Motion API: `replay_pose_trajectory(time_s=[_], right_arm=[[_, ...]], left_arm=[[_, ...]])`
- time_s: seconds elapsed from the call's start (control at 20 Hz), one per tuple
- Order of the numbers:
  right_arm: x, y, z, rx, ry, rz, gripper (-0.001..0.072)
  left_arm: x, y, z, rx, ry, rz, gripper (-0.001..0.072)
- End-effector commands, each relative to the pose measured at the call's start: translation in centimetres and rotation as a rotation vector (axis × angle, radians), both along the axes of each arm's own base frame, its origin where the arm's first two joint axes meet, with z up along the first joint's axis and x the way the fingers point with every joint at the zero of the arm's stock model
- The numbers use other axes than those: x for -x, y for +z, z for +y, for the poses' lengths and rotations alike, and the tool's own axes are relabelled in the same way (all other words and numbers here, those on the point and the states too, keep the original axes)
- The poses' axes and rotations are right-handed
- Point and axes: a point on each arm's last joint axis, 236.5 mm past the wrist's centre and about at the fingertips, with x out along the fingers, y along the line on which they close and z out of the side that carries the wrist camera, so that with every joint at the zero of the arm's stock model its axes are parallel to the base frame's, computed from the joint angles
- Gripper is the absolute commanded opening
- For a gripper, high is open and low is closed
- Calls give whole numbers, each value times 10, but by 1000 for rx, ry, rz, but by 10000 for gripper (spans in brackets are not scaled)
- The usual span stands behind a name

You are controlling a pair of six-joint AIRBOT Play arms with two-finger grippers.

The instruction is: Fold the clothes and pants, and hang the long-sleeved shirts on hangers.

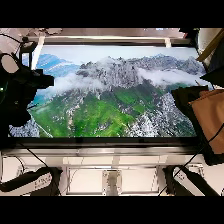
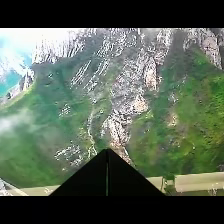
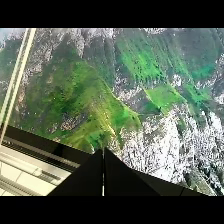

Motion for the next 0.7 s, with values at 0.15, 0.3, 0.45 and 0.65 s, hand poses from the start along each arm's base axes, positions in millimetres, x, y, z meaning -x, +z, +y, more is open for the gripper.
replay_pose_trajectory(time_s=[0.15, 0.3, 0.45, 0.65], right_arm=[[0, 0, 0, 1, 1, -1, 9], [0, 0, 0, 0, 1, -2, 9], [0, 1, 0, 0, 0, -3, 9], [-3, 3, 0, -2, -8, -17, 9]], left_arm=[[0, 0, 0, 0, 0, 0, 27], [0, 0, 0, 0, 0, 0, 27], [0, 0, 0, 0, 0, 0, 27], [-5, 1, 0, 0, 1, -18, 28]])
